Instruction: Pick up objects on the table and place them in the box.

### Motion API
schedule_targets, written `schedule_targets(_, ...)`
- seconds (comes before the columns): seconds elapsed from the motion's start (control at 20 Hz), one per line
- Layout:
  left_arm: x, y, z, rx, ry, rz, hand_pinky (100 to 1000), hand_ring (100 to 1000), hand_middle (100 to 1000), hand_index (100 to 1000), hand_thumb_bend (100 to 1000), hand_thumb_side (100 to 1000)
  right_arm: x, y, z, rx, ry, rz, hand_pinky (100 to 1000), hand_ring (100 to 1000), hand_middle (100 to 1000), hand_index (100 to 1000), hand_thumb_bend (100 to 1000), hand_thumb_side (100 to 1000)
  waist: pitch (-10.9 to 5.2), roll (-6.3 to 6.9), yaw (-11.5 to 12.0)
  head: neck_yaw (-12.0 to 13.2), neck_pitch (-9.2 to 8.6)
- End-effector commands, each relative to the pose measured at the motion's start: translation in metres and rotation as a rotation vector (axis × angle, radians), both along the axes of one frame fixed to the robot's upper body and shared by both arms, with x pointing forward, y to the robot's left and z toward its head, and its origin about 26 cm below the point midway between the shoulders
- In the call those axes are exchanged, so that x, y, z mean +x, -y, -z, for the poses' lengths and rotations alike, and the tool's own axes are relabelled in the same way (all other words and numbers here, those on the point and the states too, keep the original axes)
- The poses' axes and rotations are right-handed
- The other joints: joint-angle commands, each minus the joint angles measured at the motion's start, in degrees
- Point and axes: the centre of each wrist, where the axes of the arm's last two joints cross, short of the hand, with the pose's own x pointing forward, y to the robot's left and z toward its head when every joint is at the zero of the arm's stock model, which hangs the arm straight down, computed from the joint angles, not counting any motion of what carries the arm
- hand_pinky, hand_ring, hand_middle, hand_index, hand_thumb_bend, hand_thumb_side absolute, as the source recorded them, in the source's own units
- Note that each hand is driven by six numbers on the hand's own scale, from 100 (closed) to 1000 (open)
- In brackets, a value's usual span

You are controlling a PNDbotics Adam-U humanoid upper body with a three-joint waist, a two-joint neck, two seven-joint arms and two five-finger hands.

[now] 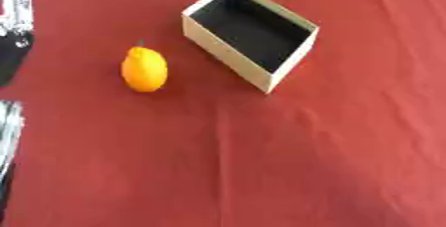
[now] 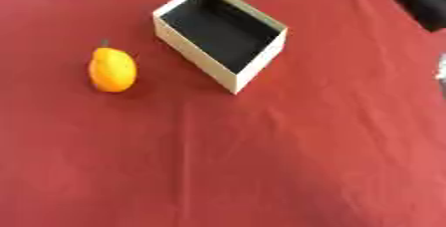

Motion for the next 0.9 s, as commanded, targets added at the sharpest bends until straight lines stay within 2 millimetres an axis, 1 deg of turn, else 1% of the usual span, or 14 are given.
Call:
schedule_targets(0.05,-0.003,-0.001,-0.012,0.04,0.031,-0.005,542,705,668,833,340,619,-0.005,0.001,-0.008,-0.012,0.033,0.004,930,828,687,879,100,780,-1.39,-0.07,0.08,-0.32,0.09)
schedule_targets(0.2,-0.004,-0.003,-0.022,0.14,-0.005,-0.043,545,706,671,830,355,632,-0.005,0.001,-0.008,-0.016,0.03,0.004,930,828,687,879,100,780,-1.56,0.05,0.03,-0.44,0.15)
schedule_targets(0.4,-0.006,-0.004,-0.043,0.432,-0.163,-0.108,560,718,685,823,366,662,-0.005,0.002,-0.007,-0.025,0.024,0.006,930,828,687,878,100,780,-1.83,0.45,-0.11,-0.92,0.29)
schedule_targets(0.45,-0.007,-0.004,-0.049,0.518,-0.207,-0.117,573,730,697,825,418,659,-0.005,0.002,-0.007,-0.028,0.022,0.005,930,828,687,878,100,775,-1.89,0.58,-0.14,-1.04,0.32)
schedule_targets(0.5,-0.008,-0.002,-0.054,0.587,-0.246,-0.12,574,731,698,825,388,680,-0.005,0.001,-0.007,-0.03,0.019,0.005,930,828,687,879,100,781,-1.94,0.64,-0.16,-1.1,0.37)
schedule_targets(0.55,-0.008,-0.001,-0.059,0.653,-0.291,-0.119,584,739,707,830,418,692,-0.005,0.001,-0.007,-0.031,0.018,0.003,930,828,687,879,100,781,-1.97,0.74,-0.22,-1.06,0.38)
schedule_targets(0.7,-0.01,0.004,-0.067,0.816,-0.44,-0.092,603,755,724,840,472,667,-0.005,0.0,-0.007,-0.035,0.016,-0.004,930,828,686,878,100,781,-2.0,0.91,-0.47,-0.89,0.24)
schedule_targets(0.75,-0.01,0.006,-0.069,0.851,-0.484,-0.087,616,766,733,841,514,639,-0.005,-0.001,-0.007,-0.037,0.015,-0.006,929,828,686,878,100,781,-2.01,0.96,-0.56,-0.87,0.2)
schedule_targets(0.8,-0.011,0.007,-0.07,0.886,-0.53,-0.082,619,769,735,841,531,625,-0.005,-0.001,-0.007,-0.039,0.014,-0.008,929,828,686,878,100,781,-2.01,0.99,-0.67,-0.84,0.14)
schedule_targets(0.85,-0.011,0.008,-0.071,0.919,-0.571,-0.079,623,773,738,843,578,586,-0.005,-0.001,-0.007,-0.04,0.013,-0.01,929,828,686,878,100,783,-2.02,1.03,-0.77,-0.82,0.1)
schedule_targets(0.9,-0.011,0.01,-0.072,0.951,-0.612,-0.074,626,777,741,844,607,563,-0.005,-0.002,-0.007,-0.042,0.012,-0.011,929,828,686,878,100,781,-2.03,1.07,-0.88,-0.78,0.07)
